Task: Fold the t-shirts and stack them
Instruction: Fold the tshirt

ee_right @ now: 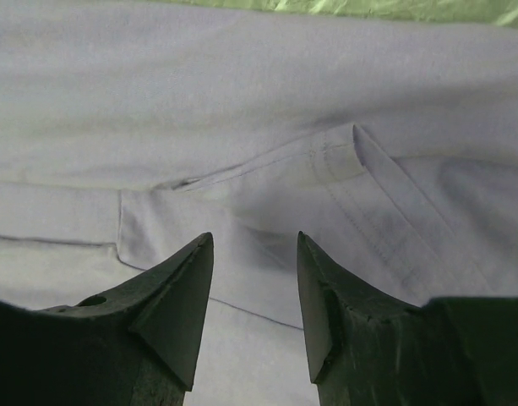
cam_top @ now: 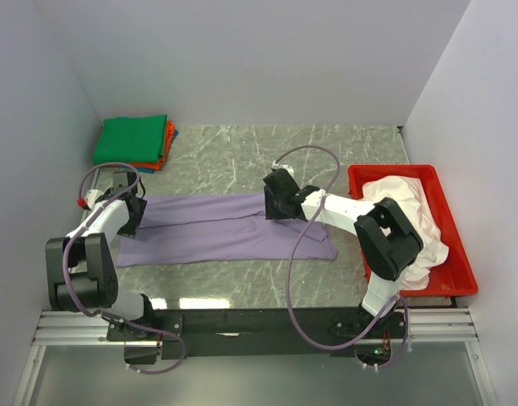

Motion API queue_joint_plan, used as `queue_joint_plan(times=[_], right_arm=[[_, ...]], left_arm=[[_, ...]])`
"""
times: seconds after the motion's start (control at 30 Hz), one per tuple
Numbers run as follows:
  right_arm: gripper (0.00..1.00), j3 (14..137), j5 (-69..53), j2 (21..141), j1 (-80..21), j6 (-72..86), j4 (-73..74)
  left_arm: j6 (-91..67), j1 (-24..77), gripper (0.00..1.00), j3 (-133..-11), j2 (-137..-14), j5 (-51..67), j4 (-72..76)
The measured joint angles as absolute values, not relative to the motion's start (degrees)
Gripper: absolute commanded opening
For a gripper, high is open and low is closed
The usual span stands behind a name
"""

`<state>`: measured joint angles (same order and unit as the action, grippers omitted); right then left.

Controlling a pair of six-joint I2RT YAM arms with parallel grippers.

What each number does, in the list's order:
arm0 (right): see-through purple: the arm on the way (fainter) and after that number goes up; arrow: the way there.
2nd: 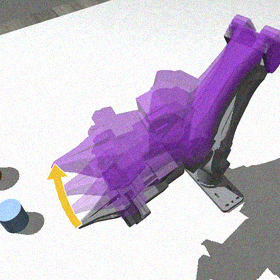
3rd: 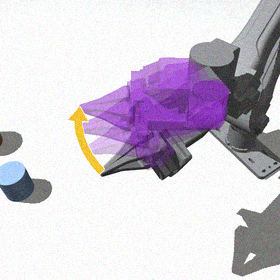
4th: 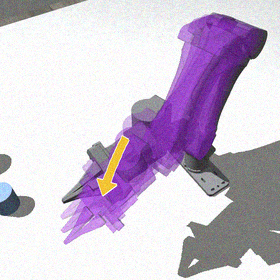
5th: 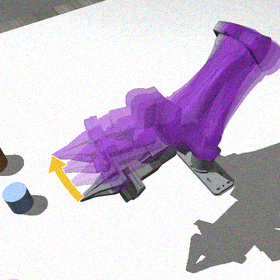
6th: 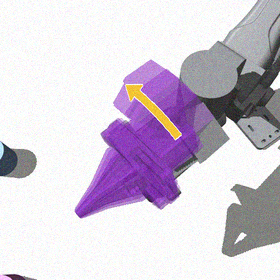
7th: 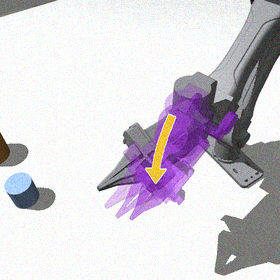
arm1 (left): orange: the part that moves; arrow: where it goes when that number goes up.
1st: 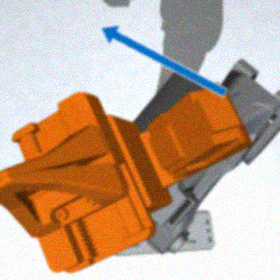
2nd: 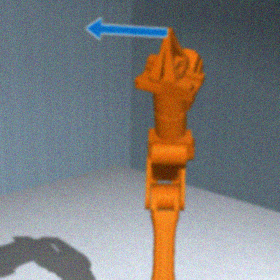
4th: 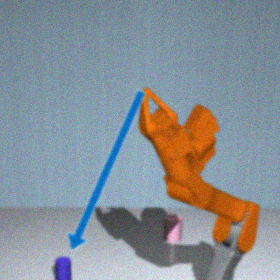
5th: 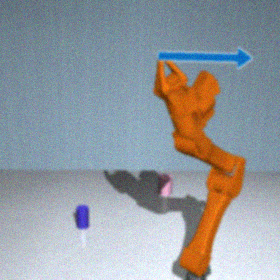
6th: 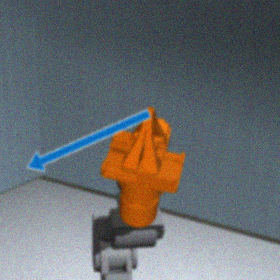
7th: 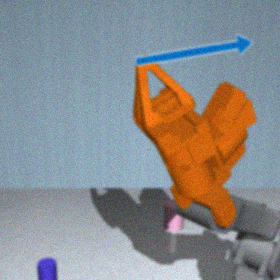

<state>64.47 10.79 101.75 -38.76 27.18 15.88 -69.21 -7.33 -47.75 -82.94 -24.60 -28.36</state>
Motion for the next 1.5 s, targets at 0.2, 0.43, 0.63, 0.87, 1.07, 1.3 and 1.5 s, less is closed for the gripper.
queue_joint_plan(times=[0.2,0.43,0.63,0.87,1.07,1.3,1.5], right_arm=[[0.55,65.52,11.55,102.35,-38.87,25.41,15.84],[0.57,65.65,11.53,102.83,-38.98,24.32,15.68],[0.57,65.71,11.38,104.51,-39.40,23.86,15.49],[0.54,66.46,11.79,106.43,-39.40,23.49,15.57],[0.27,67.53,13.08,106.48,-39.40,23.40,15.53],[0.00,67.55,14.02,106.48,-39.40,23.55,15.77],[0.00,67.51,14.15,106.43,-39.40,23.51,16.05]], left_arm=[[-69.89,-7.53,0.57,-47.79,-85.17,-24.47,-27.97],[-70.00,-7.60,0.45,-47.86,-86.78,-24.71,-27.92],[-69.97,-7.70,0.40,-47.90,-88.18,-24.88,-27.68],[-69.89,-7.75,0.34,-48.21,-89.54,-24.88,-27.55],[-69.69,-7.75,0.23,-48.90,-89.86,-24.95,-27.24],[-69.58,-7.79,0.13,-49.50,-89.86,-25.34,-27.27],[-69.10,-7.79,0.03,-50.00,-89.86,-25.50,-27.29]])
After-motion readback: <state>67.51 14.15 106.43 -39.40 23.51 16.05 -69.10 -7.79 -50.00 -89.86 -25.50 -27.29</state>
